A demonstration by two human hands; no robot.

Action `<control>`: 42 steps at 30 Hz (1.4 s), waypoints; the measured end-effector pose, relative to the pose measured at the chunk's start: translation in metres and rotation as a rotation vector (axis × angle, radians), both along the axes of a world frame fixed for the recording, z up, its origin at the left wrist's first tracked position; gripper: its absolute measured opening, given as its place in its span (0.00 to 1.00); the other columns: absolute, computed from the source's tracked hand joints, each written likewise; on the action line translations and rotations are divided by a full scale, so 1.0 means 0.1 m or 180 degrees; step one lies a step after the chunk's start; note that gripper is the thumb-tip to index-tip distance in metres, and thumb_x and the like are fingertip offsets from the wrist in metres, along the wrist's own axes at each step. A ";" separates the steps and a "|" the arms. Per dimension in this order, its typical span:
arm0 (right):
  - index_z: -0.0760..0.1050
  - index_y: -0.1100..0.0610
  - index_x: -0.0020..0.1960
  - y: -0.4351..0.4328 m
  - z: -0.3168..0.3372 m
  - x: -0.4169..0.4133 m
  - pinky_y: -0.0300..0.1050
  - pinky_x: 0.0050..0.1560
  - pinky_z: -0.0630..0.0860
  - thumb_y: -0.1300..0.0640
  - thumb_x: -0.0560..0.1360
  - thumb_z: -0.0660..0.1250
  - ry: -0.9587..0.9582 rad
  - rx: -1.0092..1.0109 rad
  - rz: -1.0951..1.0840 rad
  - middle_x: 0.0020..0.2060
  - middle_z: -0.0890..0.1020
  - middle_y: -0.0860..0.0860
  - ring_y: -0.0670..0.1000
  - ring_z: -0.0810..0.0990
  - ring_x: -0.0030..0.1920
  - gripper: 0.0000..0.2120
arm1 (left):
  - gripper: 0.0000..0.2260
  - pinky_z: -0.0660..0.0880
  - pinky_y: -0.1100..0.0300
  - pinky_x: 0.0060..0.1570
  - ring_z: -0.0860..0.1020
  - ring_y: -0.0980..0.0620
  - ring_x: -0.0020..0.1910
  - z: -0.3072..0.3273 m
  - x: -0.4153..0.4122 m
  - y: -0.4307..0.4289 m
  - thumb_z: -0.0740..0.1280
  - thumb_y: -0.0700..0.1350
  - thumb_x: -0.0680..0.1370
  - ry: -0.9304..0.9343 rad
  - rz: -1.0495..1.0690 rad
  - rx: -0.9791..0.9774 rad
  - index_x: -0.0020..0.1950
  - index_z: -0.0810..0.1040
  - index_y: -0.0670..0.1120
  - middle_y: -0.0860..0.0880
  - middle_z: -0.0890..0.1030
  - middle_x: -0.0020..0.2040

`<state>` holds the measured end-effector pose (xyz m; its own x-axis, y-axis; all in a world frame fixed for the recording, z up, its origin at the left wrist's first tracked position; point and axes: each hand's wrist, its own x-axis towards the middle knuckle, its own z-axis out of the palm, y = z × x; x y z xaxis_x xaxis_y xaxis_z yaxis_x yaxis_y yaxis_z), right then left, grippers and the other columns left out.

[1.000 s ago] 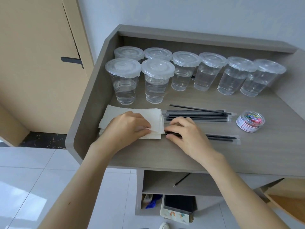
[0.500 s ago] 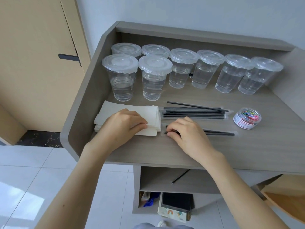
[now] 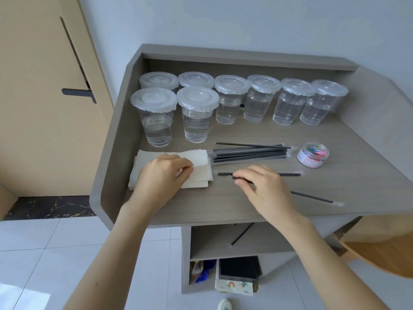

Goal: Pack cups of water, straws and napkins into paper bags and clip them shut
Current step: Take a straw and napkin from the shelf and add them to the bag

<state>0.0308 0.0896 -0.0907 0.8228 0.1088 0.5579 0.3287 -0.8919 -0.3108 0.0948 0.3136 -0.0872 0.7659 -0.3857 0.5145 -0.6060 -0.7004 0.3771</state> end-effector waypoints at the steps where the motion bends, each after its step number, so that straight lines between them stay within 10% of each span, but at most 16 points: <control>1: 0.81 0.57 0.44 -0.02 0.00 -0.05 0.44 0.39 0.74 0.57 0.71 0.66 -0.0017 0.0052 -0.0066 0.36 0.81 0.49 0.54 0.79 0.37 0.06 | 0.08 0.77 0.51 0.30 0.77 0.46 0.36 0.02 -0.02 -0.02 0.65 0.47 0.73 -0.0077 -0.0043 -0.0073 0.41 0.83 0.47 0.51 0.81 0.36; 14: 0.81 0.56 0.47 -1.10 -0.07 -0.97 0.43 0.40 0.74 0.56 0.71 0.66 0.0239 0.0823 -0.0527 0.39 0.82 0.49 0.49 0.80 0.38 0.08 | 0.15 0.77 0.52 0.28 0.78 0.48 0.36 0.17 -0.80 -1.26 0.60 0.51 0.74 -0.0281 -0.0890 -0.0166 0.46 0.83 0.46 0.51 0.82 0.39; 30: 0.81 0.55 0.48 -4.19 -0.36 -3.38 0.31 0.42 0.72 0.59 0.73 0.67 0.0386 0.1480 -0.2084 0.41 0.81 0.44 0.43 0.76 0.42 0.06 | 0.10 0.78 0.56 0.32 0.77 0.55 0.33 -0.15 -2.35 -5.17 0.64 0.51 0.73 0.0252 -0.2351 -0.0248 0.44 0.84 0.48 0.53 0.82 0.37; 42: 0.81 0.54 0.49 -6.50 -0.58 -3.35 0.28 0.41 0.69 0.59 0.73 0.69 0.0622 0.1830 -0.2862 0.41 0.79 0.39 0.41 0.73 0.38 0.05 | 0.08 0.71 0.66 0.37 0.75 0.56 0.39 -0.68 -2.24 -8.01 0.67 0.46 0.73 0.0585 -0.2943 -0.0287 0.43 0.84 0.44 0.50 0.82 0.36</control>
